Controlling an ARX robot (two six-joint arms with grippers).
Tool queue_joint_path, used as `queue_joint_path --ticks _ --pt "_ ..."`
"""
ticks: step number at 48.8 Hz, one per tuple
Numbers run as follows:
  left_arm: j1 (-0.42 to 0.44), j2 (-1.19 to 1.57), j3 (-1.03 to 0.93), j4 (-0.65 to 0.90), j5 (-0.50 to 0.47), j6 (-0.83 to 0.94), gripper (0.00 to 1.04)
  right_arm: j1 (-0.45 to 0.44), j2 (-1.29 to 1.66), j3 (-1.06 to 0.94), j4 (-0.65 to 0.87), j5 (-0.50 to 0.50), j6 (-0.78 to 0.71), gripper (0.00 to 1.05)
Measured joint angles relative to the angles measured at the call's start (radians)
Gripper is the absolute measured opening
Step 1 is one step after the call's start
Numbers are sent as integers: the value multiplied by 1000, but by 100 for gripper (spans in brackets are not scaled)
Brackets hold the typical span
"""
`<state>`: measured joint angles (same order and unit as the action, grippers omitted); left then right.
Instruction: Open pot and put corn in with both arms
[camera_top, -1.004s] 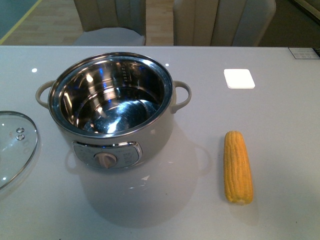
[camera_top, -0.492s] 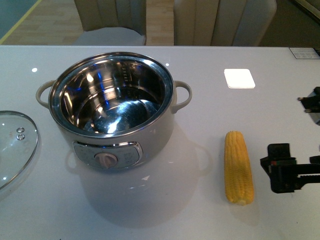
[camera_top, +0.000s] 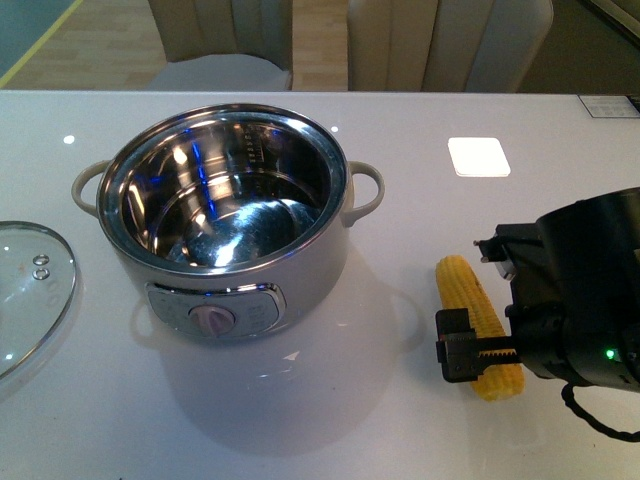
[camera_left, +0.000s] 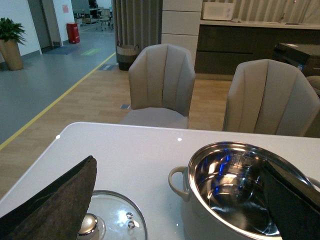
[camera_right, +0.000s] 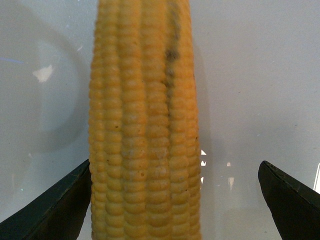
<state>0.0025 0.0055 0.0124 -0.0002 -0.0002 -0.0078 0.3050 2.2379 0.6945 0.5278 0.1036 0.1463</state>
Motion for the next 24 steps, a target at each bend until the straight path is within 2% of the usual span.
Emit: queue_joint_path --ticks 5,16,20,24 --pt "0 0 0 0 0 0 98 23 39 12 8 -2 19 94" --pt "0 0 0 0 0 0 98 32 40 -7 32 -19 19 49" --pt "0 0 0 0 0 0 98 32 17 -34 37 -32 18 40" --pt "0 0 0 0 0 0 98 33 -13 -56 37 -45 14 36"
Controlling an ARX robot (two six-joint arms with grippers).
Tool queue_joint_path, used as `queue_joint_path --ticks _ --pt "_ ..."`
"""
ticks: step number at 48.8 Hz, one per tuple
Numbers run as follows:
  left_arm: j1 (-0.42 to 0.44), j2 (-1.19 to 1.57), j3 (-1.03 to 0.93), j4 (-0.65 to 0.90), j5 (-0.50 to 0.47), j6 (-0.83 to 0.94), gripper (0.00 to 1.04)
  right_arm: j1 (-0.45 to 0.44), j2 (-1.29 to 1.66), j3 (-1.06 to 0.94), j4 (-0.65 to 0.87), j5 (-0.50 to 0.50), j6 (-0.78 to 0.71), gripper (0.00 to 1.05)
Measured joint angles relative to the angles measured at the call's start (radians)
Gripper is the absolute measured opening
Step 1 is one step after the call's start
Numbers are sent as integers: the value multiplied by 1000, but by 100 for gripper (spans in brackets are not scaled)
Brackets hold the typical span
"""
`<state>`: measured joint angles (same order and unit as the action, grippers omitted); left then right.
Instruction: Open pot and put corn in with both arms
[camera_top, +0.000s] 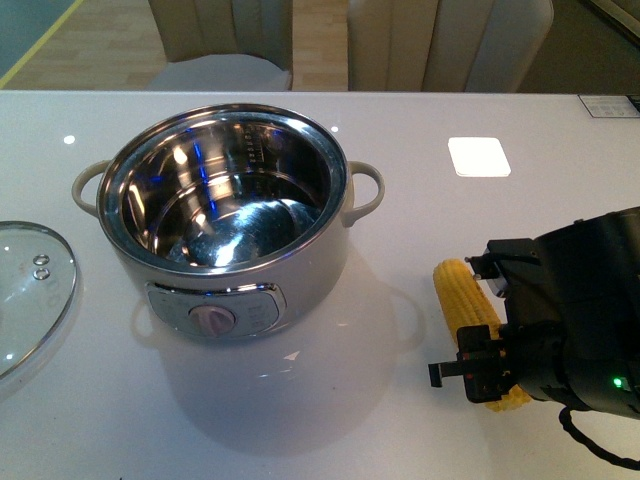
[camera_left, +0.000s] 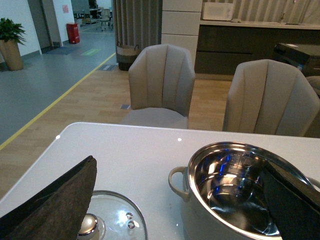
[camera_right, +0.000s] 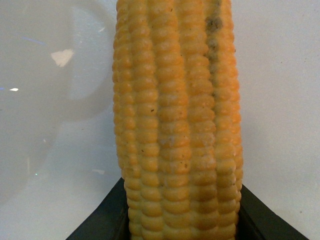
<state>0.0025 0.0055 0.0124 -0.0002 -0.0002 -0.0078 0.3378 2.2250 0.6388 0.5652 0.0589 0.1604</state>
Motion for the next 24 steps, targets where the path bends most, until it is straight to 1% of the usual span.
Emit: queue_joint_path --ticks 3,8,12,18,24 --pt "0 0 0 0 0 0 98 1 -52 -24 -4 -14 -16 32" --pt "0 0 0 0 0 0 98 1 -127 -42 -29 -39 -27 30" --pt "0 0 0 0 0 0 98 -2 -224 -47 -77 -72 -25 29" --pt "0 0 0 0 0 0 98 -10 -371 -21 -161 -111 11 27" --pt "0 0 0 0 0 0 98 -4 -439 18 -202 -132 57 27"
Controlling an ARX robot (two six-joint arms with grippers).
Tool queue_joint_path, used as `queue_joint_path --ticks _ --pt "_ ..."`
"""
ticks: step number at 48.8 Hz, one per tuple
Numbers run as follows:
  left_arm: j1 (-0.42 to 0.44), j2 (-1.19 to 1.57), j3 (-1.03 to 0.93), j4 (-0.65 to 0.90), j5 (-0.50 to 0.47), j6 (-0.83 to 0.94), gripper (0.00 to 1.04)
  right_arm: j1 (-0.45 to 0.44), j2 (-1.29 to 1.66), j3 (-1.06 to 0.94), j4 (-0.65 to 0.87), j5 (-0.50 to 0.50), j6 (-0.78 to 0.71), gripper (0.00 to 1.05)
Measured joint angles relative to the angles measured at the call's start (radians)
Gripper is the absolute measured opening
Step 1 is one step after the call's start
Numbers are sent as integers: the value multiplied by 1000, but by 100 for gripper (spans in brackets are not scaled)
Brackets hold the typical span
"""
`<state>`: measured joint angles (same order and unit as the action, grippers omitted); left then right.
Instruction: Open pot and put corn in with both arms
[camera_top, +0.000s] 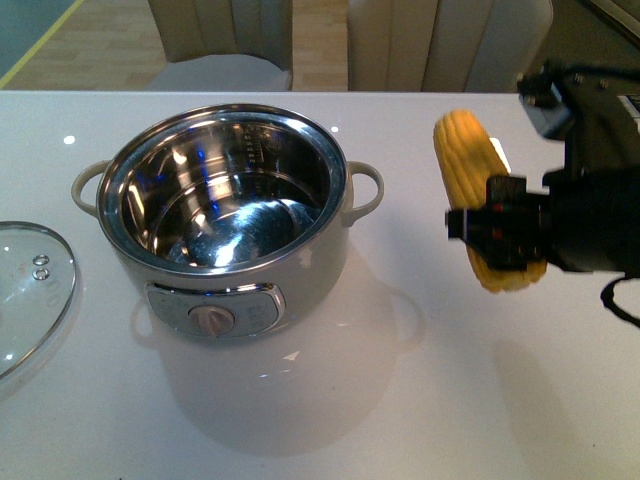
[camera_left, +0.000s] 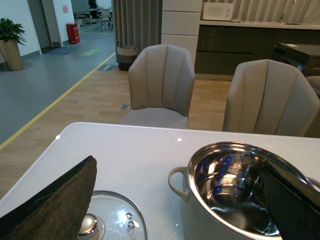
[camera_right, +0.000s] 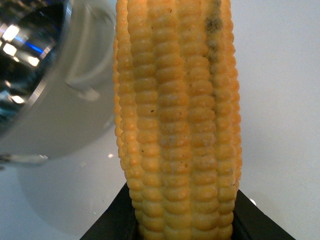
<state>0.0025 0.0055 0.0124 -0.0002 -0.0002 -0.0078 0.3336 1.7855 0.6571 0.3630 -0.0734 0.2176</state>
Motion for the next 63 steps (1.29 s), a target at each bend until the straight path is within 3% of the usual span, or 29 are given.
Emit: queue_joint_path --ticks 13,29,63 --pt "0 0 0 0 0 0 98 74 -77 163 -107 -20 121 24" --pt "0 0 0 0 0 0 98 116 58 392 -178 6 222 23" --pt "0 0 0 0 0 0 98 253 308 677 -285 16 311 23"
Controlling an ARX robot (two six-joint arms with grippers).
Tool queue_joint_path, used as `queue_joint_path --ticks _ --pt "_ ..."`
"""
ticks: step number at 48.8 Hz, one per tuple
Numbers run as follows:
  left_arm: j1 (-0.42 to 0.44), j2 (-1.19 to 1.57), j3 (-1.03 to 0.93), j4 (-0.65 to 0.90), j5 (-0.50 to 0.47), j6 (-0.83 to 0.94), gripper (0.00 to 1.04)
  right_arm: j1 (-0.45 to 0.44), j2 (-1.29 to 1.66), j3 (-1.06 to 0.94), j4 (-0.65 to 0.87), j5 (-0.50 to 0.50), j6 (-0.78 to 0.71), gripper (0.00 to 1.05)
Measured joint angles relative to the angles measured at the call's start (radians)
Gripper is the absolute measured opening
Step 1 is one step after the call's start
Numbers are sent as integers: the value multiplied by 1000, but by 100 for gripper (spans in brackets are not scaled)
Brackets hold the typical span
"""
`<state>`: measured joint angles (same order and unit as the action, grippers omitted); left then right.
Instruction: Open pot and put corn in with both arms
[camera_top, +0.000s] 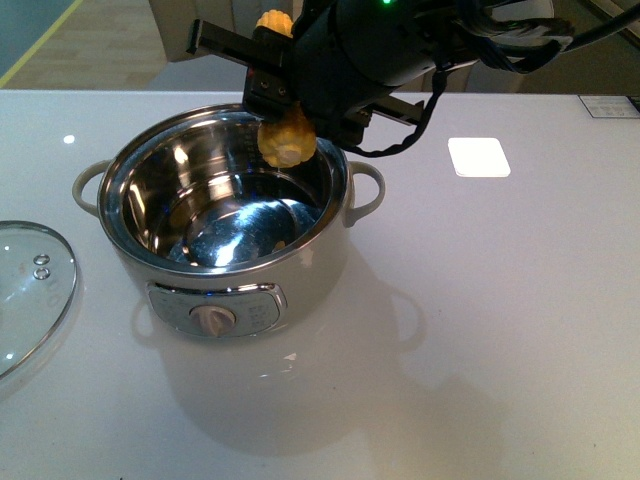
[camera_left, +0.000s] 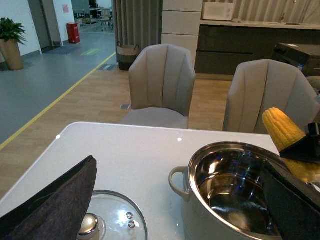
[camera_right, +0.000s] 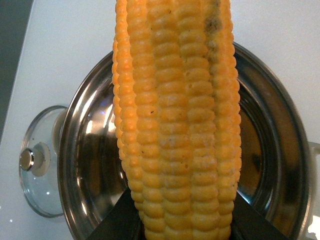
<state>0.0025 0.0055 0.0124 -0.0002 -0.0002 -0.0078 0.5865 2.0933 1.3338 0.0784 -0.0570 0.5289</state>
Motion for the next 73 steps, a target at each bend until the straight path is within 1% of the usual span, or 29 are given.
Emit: queue_joint_path --ticks 17,40,41,44,45,48,53,61,63,69,73 --pt "0 0 0 0 0 0 98 17 111 105 -62 -10 52 23" --pt "0 0 0 0 0 0 98 50 161 126 -94 -6 58 23" --pt "0 0 0 0 0 0 98 51 161 127 -94 -6 58 24" --pt "0 0 0 0 0 0 98 54 161 127 -94 -6 58 36" --pt "0 0 0 0 0 0 98 55 161 127 -93 -6 59 42" --pt "0 0 0 0 0 0 98 55 161 127 -91 -6 60 53" --pt "0 0 0 0 0 0 98 54 161 126 -87 -6 62 65" --pt "0 0 0 0 0 0 98 50 151 103 -72 -3 78 95" --pt "0 0 0 0 0 0 98 49 145 95 -68 -4 82 97" --pt "0 0 0 0 0 0 98 37 106 60 -47 -4 81 96" --pt "0 0 0 0 0 0 98 11 41 7 -22 1 81 96"
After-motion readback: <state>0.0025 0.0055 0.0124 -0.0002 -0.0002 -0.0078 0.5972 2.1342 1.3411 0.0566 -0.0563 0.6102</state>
